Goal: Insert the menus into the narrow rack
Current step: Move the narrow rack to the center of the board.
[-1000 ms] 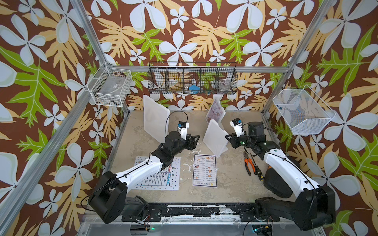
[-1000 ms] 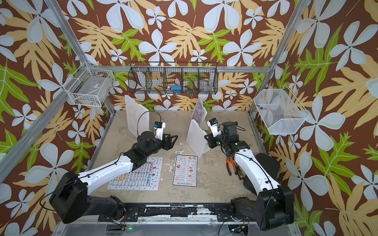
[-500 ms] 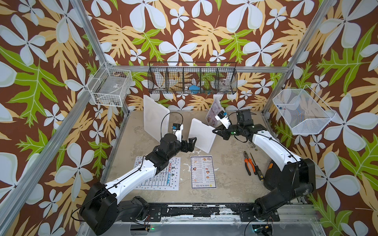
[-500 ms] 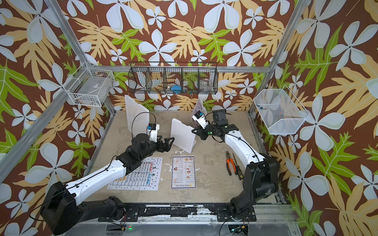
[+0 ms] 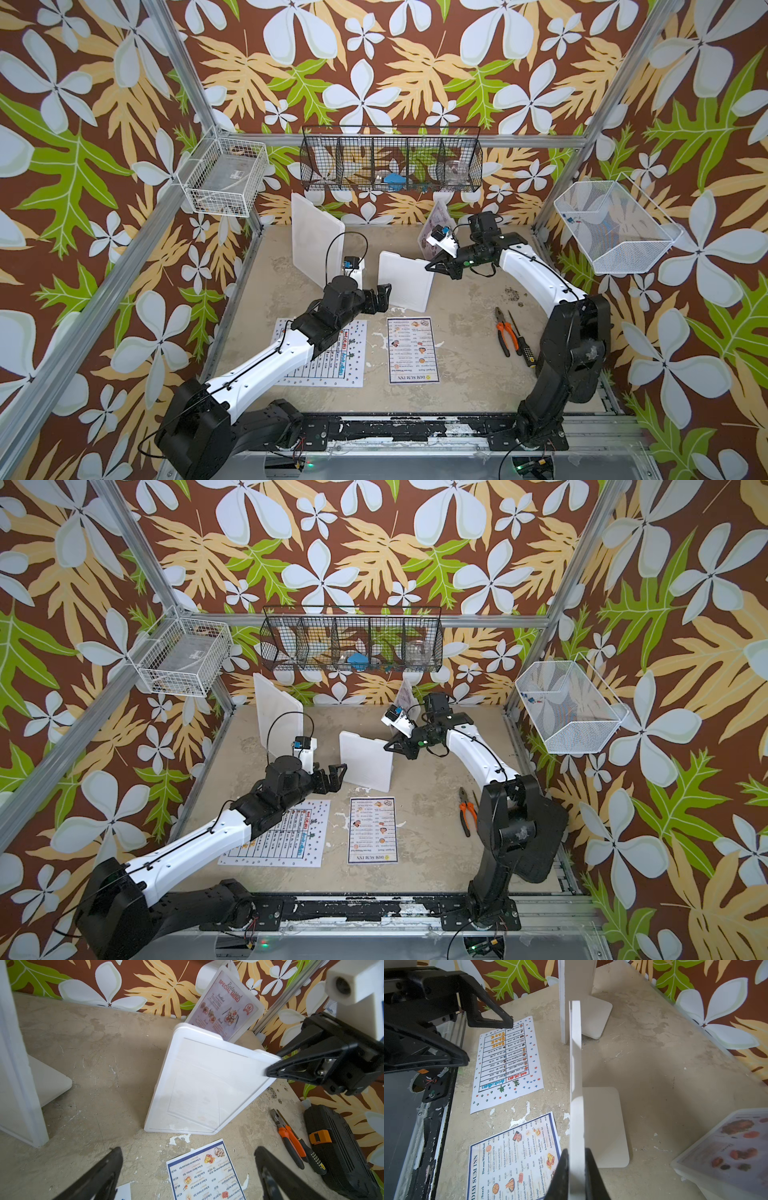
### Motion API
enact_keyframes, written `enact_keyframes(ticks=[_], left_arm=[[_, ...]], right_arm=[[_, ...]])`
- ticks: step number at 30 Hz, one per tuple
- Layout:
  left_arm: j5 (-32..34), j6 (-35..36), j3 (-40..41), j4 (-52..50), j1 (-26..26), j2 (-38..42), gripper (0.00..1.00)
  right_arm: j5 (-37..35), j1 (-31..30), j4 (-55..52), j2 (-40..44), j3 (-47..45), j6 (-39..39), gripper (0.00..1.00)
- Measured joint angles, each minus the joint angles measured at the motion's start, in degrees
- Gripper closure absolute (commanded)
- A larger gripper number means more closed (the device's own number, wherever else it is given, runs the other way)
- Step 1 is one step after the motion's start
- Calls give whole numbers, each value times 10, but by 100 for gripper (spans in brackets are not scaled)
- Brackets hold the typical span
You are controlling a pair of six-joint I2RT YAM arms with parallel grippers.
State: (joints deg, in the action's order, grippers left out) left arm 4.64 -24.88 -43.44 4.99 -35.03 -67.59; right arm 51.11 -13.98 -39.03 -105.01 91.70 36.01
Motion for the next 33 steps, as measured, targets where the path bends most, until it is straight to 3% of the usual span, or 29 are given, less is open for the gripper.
enact_keyframes(ticks=[4,10,14,25,33], left_arm=[[-3,12,-1,-1,0,2,0],[-11,23,-1,-4,1,14,0],[-20,24,4,-4,8,19,0],[-39,12,24,14,17,13,0],[-45,10,34,25,17,14,0]], right_arm=[[14,0,-23,-12,14,22,100],[27,0,-28,-21,19,30,70],[23,0,-16,-15,2,19,57],[-37,0,103,56,-101,-64,54],[-85,6,163,70,-120,-111,55]])
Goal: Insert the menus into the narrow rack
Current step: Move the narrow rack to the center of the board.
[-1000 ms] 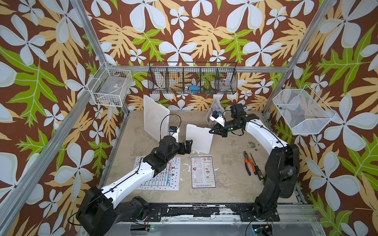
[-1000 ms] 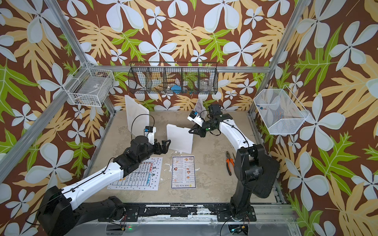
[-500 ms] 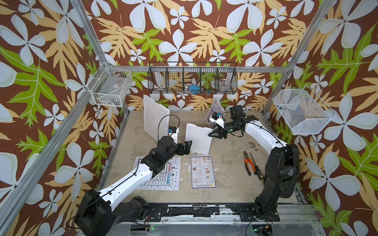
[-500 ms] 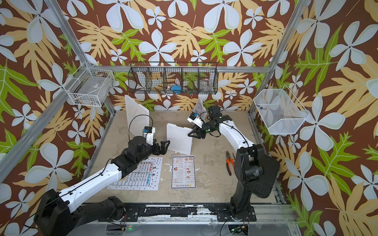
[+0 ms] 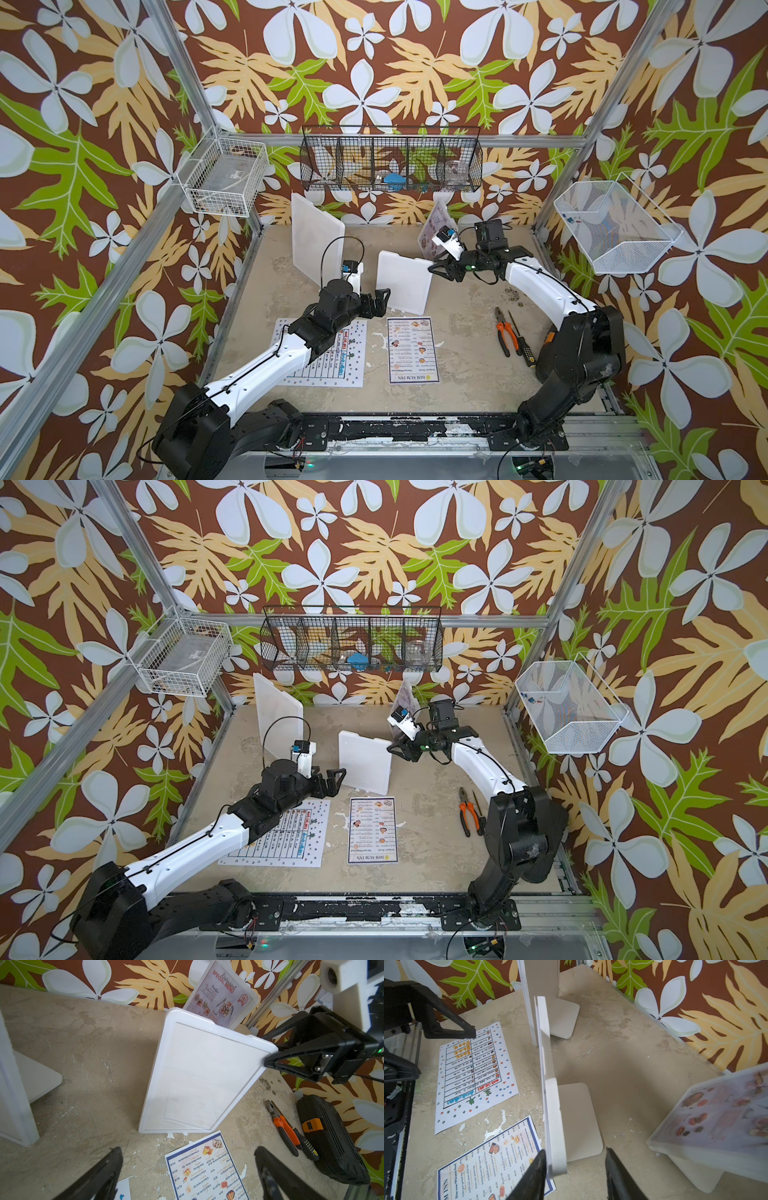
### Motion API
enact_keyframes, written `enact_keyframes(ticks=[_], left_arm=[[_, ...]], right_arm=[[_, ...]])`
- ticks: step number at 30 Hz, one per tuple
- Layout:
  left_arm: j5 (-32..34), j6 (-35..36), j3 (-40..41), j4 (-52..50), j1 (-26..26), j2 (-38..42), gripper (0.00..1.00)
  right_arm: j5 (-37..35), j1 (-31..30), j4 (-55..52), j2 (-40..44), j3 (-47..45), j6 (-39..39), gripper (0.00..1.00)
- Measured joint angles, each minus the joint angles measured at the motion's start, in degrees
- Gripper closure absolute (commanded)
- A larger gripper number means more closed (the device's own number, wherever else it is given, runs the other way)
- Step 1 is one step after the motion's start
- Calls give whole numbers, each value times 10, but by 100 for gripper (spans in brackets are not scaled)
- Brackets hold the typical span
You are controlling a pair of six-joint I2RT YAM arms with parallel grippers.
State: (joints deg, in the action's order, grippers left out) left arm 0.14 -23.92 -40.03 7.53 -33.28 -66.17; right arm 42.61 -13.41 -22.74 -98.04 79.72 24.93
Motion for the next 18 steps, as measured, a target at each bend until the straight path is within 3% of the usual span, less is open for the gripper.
enact_keyframes(ticks=[18], left_arm=[[15,-19,19,4,0,7,0]], right_arm=[[-6,2,54,38,-54,-57,54]])
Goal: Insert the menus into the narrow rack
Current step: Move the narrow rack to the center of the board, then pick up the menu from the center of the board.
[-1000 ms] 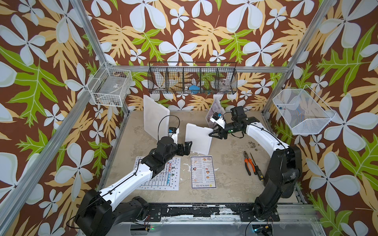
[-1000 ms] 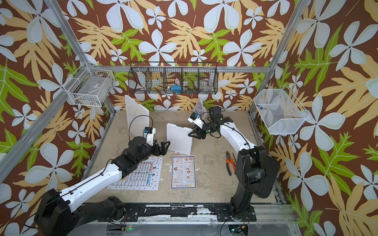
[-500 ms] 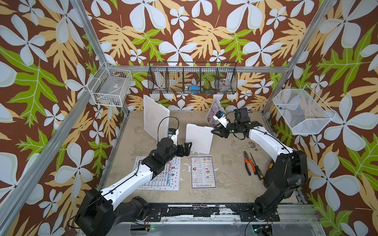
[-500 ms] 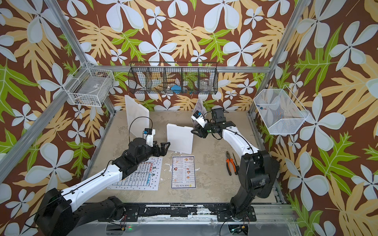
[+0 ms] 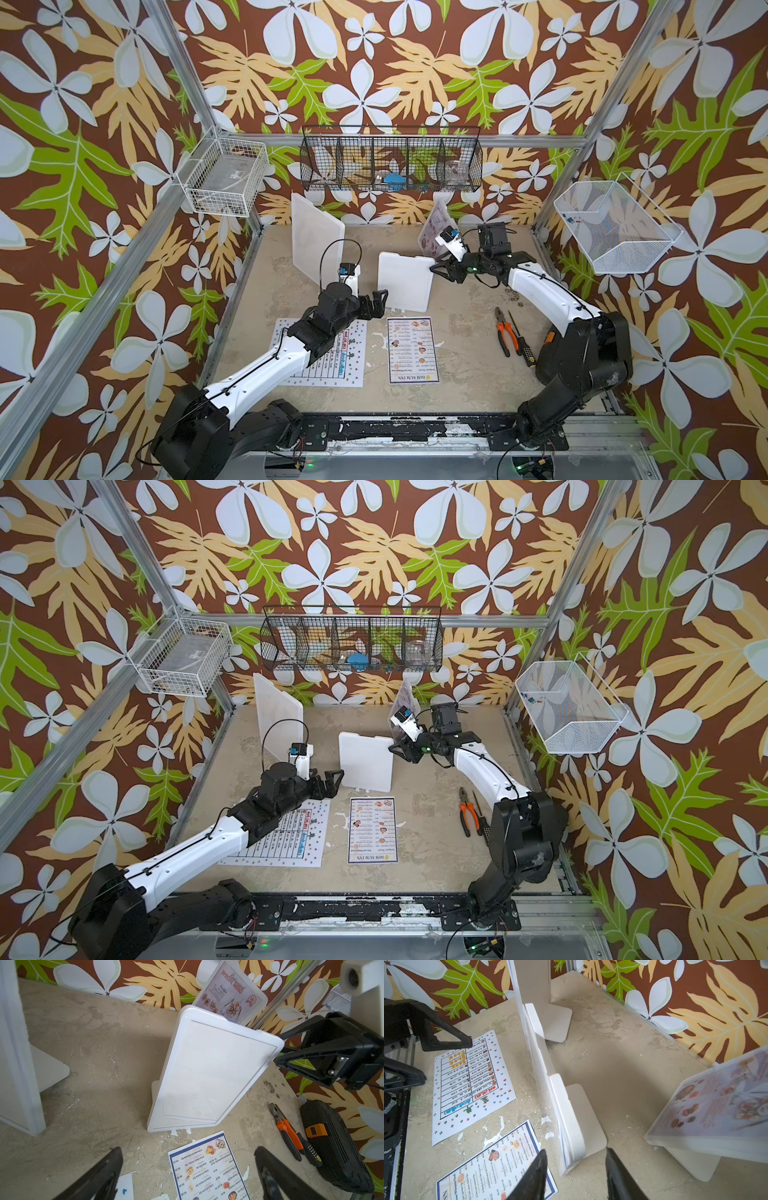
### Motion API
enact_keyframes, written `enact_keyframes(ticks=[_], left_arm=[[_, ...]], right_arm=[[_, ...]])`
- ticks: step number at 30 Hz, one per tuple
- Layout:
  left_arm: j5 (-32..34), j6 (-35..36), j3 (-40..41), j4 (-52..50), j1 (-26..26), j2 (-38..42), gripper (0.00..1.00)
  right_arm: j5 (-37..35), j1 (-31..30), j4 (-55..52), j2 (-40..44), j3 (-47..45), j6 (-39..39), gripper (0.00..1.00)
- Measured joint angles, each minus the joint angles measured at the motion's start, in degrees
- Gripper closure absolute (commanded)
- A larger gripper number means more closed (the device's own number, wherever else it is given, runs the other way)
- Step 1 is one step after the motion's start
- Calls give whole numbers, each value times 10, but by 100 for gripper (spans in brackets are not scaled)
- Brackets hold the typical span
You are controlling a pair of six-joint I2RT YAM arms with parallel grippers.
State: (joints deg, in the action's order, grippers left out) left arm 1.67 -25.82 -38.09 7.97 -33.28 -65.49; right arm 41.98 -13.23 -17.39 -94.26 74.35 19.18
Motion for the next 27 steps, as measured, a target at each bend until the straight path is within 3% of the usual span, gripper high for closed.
enact_keyframes(ticks=[9,17,24,27], left_arm=[[-16,-27,39,-9,-30,25,0],[-21,-106,104,-27,-103,28,0],[-22,-149,106,-25,-123,-13,3],[-31,-165,110,-16,-125,-33,4]], right_arm=[[-82,-14,132,187,-214,-216,48],[-154,-31,133,344,-364,-371,2],[-209,-120,108,370,-431,-451,0],[-212,-131,119,374,-469,-505,0]])
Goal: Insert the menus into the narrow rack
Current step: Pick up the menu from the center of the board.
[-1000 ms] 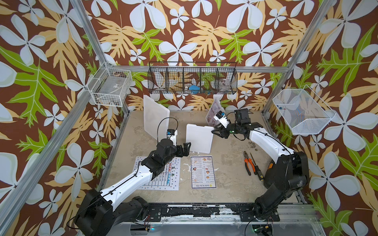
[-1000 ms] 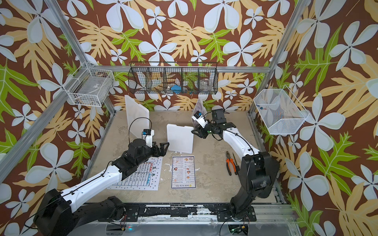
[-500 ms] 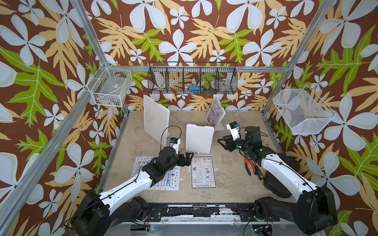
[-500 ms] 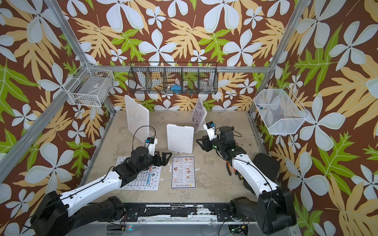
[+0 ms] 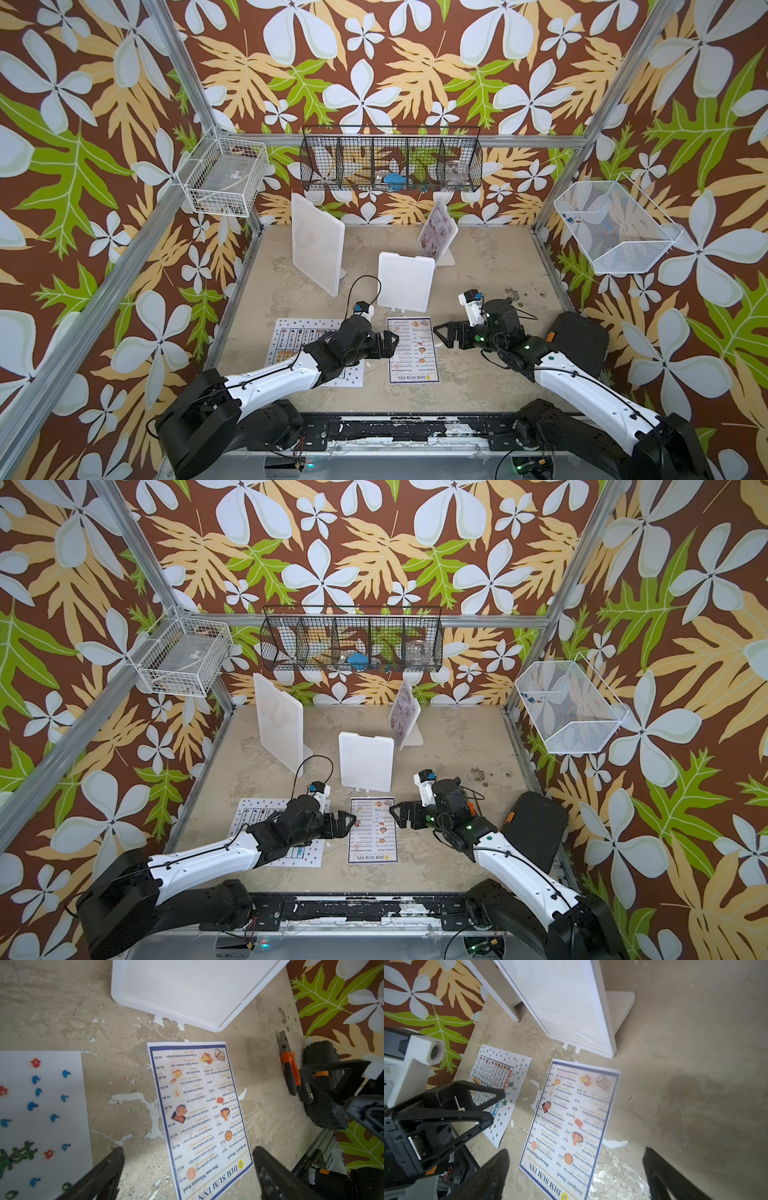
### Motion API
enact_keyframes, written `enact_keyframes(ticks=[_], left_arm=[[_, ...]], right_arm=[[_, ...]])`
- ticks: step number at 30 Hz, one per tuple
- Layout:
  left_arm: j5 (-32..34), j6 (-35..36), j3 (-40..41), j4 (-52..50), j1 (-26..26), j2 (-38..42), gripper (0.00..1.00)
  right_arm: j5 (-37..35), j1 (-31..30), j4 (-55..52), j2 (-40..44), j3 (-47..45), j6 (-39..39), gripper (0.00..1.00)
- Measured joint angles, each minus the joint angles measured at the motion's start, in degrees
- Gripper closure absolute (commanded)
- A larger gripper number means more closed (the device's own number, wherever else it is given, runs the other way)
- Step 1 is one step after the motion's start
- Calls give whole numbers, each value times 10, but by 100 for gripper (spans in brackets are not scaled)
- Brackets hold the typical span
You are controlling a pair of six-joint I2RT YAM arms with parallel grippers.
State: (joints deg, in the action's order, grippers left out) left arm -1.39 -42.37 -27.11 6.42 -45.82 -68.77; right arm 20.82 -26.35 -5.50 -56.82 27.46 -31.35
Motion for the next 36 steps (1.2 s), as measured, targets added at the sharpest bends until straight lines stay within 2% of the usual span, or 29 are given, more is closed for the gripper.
enact_keyframes(ticks=[4,10,17,20,27,36], left_arm=[[-15,-16,9,16,-1,-24,4],[-35,-25,14,38,-2,-57,5],[-41,-25,13,50,-2,-83,20],[-44,-25,12,51,-2,-94,23],[-54,-25,7,72,-2,-116,32],[-67,-25,9,96,-2,-132,38]], right_arm=[[2,-7,21,9,-42,-45,0],[16,-6,36,-31,-42,-73,0],[45,-6,55,-92,-25,-76,1],[50,-6,54,-112,-14,-76,15],[62,-6,54,-151,-2,-87,33],[66,-6,54,-189,9,-90,43]])
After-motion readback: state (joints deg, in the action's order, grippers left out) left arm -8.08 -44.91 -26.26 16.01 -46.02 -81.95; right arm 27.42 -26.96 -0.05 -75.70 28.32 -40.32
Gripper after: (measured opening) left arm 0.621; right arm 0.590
